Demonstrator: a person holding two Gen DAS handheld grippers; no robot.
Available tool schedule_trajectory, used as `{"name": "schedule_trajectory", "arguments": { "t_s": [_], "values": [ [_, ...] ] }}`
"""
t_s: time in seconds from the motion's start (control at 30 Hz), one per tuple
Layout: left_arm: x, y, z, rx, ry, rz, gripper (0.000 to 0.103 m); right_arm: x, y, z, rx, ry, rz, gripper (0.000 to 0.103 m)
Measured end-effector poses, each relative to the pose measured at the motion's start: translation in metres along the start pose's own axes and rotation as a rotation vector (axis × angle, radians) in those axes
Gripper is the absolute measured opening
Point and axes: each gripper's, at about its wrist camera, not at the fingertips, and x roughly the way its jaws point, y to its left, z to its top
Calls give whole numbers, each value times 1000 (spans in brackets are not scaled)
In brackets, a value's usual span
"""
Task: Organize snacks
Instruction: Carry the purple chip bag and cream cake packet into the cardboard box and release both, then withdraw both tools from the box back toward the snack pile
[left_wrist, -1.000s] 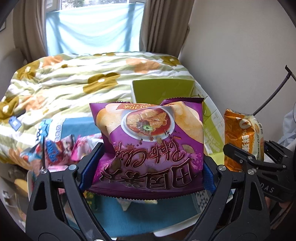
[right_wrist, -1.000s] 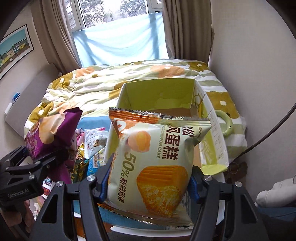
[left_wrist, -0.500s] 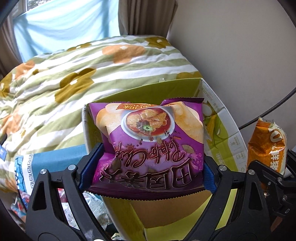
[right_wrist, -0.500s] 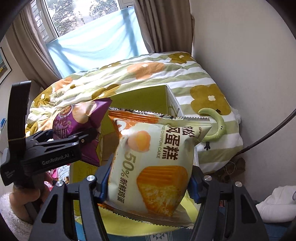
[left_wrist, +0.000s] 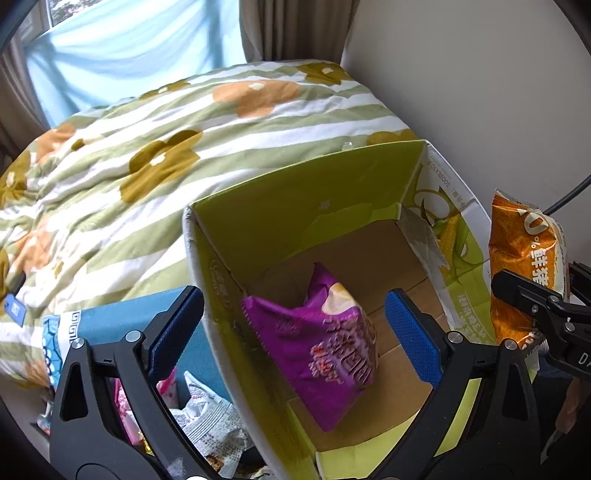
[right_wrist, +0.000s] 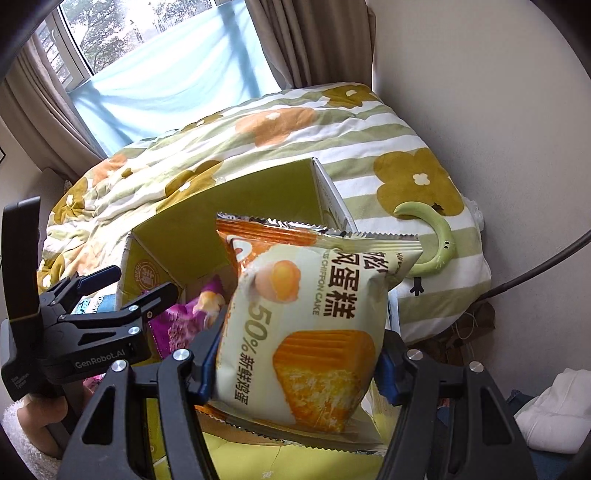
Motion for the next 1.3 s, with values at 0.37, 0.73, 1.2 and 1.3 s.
{"name": "schedule_trajectory", "arguments": {
  "t_s": [0.37, 0.73, 1.2, 1.3],
  "values": [
    [-21, 27, -21, -65, 2, 33, 98, 26, 19, 21, -104, 18, 29, 61],
    [-22, 30, -37, -77, 13, 58, 98, 44, 16, 26, -74, -15, 51, 102],
    [-78, 19, -45, -63, -80, 99, 98, -16, 18, 5, -113, -105, 14, 103],
    [-101, 16, -52, -62, -112, 101, 98, -38, 21, 0, -120, -146, 11, 103]
  ]
}}
